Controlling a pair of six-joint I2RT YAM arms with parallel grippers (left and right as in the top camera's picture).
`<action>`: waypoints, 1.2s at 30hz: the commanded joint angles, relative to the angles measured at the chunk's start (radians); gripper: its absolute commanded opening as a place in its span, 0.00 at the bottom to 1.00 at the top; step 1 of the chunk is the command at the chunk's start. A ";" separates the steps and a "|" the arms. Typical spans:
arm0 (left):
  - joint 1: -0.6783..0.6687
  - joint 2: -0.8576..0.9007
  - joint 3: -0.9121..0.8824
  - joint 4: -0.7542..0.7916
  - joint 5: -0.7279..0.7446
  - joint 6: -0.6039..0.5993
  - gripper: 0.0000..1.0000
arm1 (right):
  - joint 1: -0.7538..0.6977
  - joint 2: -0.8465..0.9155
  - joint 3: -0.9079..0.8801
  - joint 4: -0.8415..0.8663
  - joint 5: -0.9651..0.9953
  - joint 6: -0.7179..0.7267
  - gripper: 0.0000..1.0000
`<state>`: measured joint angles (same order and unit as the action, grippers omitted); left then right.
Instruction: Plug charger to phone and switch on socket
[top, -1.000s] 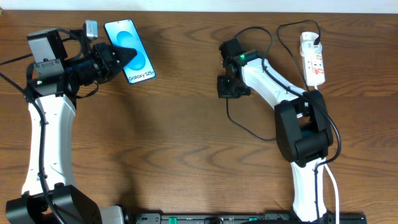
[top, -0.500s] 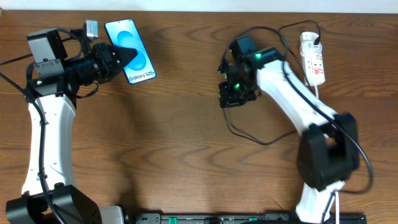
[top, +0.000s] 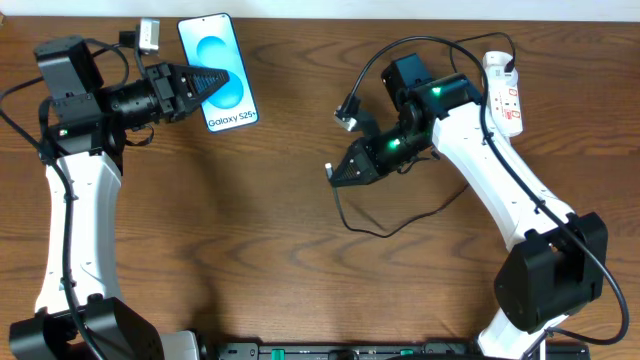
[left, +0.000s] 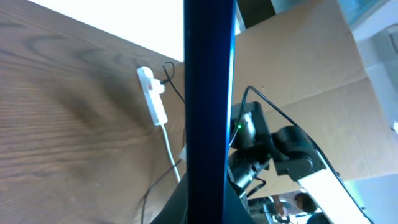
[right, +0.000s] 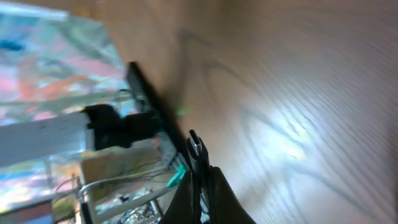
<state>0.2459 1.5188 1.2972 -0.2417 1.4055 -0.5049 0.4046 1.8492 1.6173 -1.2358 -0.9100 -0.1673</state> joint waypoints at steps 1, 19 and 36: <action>-0.001 -0.011 0.031 0.008 0.072 -0.024 0.07 | 0.016 -0.018 0.005 0.017 -0.163 -0.081 0.01; -0.055 -0.011 0.031 0.065 0.072 -0.023 0.07 | 0.176 -0.018 0.005 0.422 -0.192 0.277 0.01; -0.055 -0.011 0.031 0.065 0.047 0.022 0.07 | 0.177 -0.023 0.005 0.587 -0.253 0.425 0.01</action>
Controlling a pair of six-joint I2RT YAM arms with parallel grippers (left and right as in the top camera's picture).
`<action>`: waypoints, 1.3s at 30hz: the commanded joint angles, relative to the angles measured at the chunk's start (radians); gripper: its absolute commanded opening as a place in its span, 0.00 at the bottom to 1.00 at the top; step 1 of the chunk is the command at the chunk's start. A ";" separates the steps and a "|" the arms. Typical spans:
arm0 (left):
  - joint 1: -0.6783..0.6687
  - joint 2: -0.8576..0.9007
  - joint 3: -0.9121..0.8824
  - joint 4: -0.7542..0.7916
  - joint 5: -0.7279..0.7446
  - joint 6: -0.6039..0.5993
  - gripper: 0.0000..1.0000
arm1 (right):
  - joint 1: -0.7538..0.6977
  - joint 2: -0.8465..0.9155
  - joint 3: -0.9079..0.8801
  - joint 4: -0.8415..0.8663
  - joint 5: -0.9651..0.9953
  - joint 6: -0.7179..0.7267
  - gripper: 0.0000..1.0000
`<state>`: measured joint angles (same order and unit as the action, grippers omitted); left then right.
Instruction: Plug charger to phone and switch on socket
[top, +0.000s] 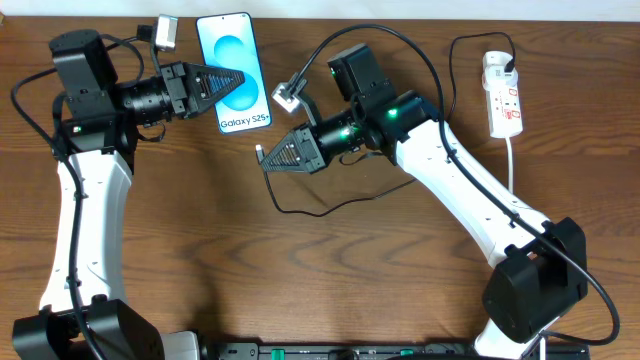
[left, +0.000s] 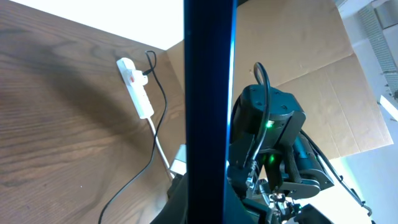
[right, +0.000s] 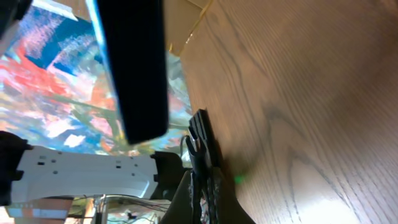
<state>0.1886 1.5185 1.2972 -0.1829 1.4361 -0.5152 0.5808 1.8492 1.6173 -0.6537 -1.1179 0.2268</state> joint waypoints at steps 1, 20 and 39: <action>0.002 -0.011 0.031 0.006 0.015 0.032 0.07 | 0.001 -0.024 0.005 0.005 -0.045 0.032 0.01; 0.002 -0.011 0.031 0.006 0.011 0.031 0.07 | 0.001 -0.075 0.005 0.031 -0.017 0.051 0.01; 0.002 -0.011 0.031 0.006 0.010 -0.024 0.07 | 0.003 -0.075 0.005 0.095 0.025 0.123 0.01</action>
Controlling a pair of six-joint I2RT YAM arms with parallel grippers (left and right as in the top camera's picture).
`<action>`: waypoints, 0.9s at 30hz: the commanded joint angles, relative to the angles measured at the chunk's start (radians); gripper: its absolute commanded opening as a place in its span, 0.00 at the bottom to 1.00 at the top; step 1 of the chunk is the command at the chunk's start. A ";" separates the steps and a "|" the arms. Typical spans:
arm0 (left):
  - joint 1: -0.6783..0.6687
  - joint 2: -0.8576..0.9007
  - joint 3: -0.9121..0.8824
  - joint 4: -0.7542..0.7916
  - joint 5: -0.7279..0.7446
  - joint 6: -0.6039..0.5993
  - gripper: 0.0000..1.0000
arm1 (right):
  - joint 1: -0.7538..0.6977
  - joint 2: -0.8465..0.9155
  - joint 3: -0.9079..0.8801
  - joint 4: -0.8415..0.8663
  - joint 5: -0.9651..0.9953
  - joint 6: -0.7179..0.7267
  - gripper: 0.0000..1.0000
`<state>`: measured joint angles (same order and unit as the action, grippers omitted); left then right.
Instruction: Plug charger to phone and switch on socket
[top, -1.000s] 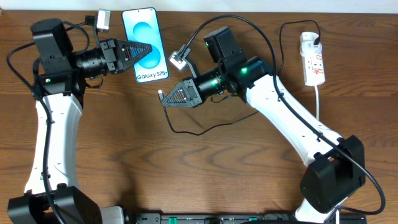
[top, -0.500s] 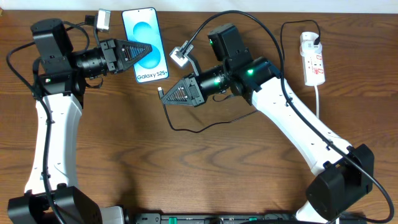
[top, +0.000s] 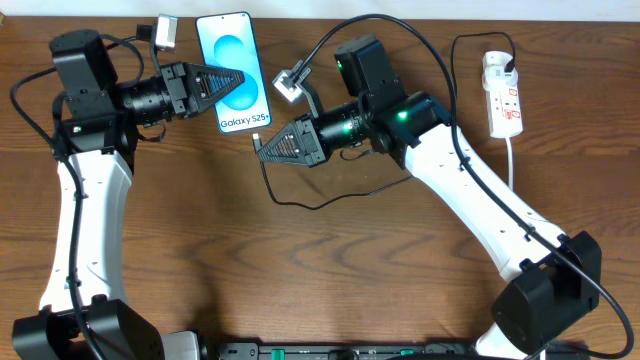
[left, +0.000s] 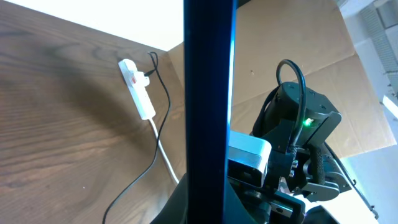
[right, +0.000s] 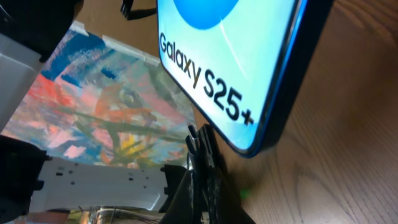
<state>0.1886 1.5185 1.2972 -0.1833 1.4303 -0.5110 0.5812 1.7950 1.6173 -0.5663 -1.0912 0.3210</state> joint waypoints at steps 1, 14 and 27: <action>0.002 -0.011 0.031 0.006 0.014 -0.039 0.07 | 0.002 -0.021 0.005 0.011 0.001 0.040 0.01; 0.000 -0.011 0.031 0.007 -0.029 -0.100 0.07 | 0.003 -0.021 0.005 0.058 0.001 0.117 0.01; 0.000 -0.011 0.031 0.007 -0.028 -0.093 0.07 | 0.017 -0.018 0.005 0.062 0.046 0.165 0.01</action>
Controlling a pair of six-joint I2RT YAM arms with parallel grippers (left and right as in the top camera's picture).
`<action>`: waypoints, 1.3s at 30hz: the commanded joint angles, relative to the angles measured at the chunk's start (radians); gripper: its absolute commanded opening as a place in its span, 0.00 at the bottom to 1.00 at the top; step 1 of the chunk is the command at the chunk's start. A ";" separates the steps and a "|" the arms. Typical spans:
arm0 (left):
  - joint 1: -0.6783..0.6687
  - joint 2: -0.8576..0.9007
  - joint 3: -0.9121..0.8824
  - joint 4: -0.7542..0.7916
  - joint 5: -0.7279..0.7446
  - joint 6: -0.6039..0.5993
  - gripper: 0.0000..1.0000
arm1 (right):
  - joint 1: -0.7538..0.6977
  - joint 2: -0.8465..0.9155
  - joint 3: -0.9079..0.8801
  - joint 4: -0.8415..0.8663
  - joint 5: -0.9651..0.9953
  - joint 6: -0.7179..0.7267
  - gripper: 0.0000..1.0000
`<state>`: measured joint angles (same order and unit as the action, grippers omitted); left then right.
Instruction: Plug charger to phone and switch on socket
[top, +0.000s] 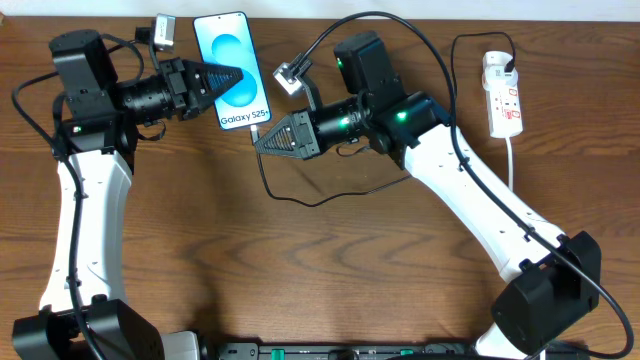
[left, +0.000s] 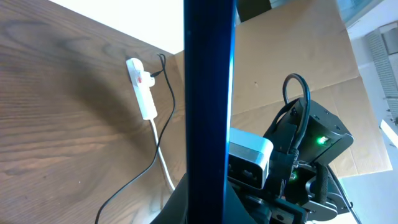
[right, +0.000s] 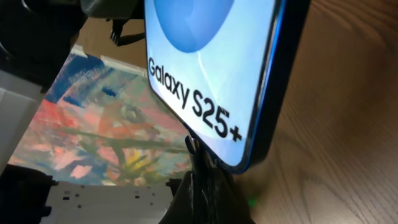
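Note:
A blue phone (top: 232, 70) with a lit "Galaxy S25+" screen hangs above the table's back left, and my left gripper (top: 214, 78) is shut on its side. The left wrist view shows it edge-on as a dark blue bar (left: 209, 93). My right gripper (top: 262, 138) is shut on the black charger plug (right: 198, 152). The plug's tip meets the phone's (right: 217, 74) bottom edge; whether it is seated cannot be told. The white power strip (top: 503, 95) lies at the back right, with the charger's black cable (top: 320, 200) running to it.
The cable loops across the wooden table (top: 300, 280) below the right arm. The power strip (left: 142, 93) also shows in the left wrist view, with the right arm's grey camera housing (left: 249, 158) close behind the phone.
My right gripper has moved slightly up and left with the plug. The plug's tip, just short of the phone's bottom edge before, now touches it. The phone barely shifted.
At first my left gripper held the phone at the back left, and my right gripper held the plug at mid-table, well away from it. Then the right gripper was beside the phone's lower end. After that the plug was close under the bottom edge, and now touches it.

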<state>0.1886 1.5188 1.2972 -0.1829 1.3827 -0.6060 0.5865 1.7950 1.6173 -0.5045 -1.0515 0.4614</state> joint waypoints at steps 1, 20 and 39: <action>0.000 -0.011 0.031 0.007 0.019 0.002 0.07 | 0.013 -0.018 0.005 0.000 0.006 0.025 0.01; 0.000 -0.011 0.031 0.007 0.020 0.002 0.07 | 0.018 -0.016 0.005 0.048 0.050 0.066 0.01; 0.000 -0.011 0.031 0.007 0.020 0.002 0.07 | 0.018 0.023 0.005 0.062 0.050 0.101 0.01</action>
<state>0.1890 1.5188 1.2972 -0.1783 1.3582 -0.6060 0.5972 1.8034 1.6173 -0.4580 -1.0157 0.5415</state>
